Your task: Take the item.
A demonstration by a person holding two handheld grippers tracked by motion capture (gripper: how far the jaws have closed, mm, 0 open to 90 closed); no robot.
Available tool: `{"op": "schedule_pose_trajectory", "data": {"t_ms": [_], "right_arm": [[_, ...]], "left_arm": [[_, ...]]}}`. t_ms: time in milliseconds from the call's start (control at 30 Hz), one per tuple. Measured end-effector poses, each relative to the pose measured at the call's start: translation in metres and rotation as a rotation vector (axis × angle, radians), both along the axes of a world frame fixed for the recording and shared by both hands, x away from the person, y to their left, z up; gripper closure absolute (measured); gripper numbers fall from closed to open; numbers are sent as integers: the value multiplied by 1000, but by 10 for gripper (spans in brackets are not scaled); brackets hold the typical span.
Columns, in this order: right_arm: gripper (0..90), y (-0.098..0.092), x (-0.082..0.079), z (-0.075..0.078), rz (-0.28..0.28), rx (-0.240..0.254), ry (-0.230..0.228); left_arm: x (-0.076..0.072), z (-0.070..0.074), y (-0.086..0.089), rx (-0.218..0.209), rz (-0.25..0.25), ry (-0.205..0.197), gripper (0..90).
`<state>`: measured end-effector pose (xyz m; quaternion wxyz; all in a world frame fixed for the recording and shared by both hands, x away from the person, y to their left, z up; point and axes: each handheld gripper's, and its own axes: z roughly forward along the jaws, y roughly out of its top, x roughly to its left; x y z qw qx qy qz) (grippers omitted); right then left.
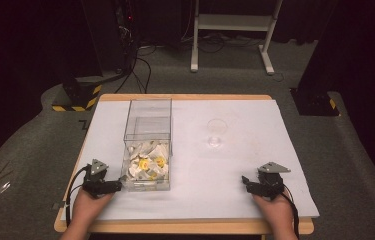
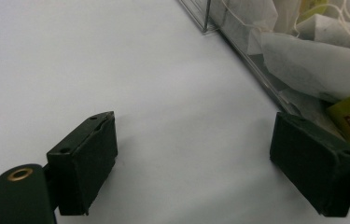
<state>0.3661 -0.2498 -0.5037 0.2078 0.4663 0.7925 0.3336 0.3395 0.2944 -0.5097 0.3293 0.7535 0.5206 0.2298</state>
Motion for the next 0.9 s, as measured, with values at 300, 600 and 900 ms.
{"op": "schedule_pose_trajectory", "data": {"t_ms": [300,600,900], "right_arm": [[279,0,0,0,-2,-3,-4],[273,1,0,0,-5,-6,-2],[229,1,0,0,-23,-20,-7]], "left_arm": [[0,0,0,6,0,-2,152],[0,0,0,8,2,-5,152],[0,0,0,9,1,-6,153]]}}
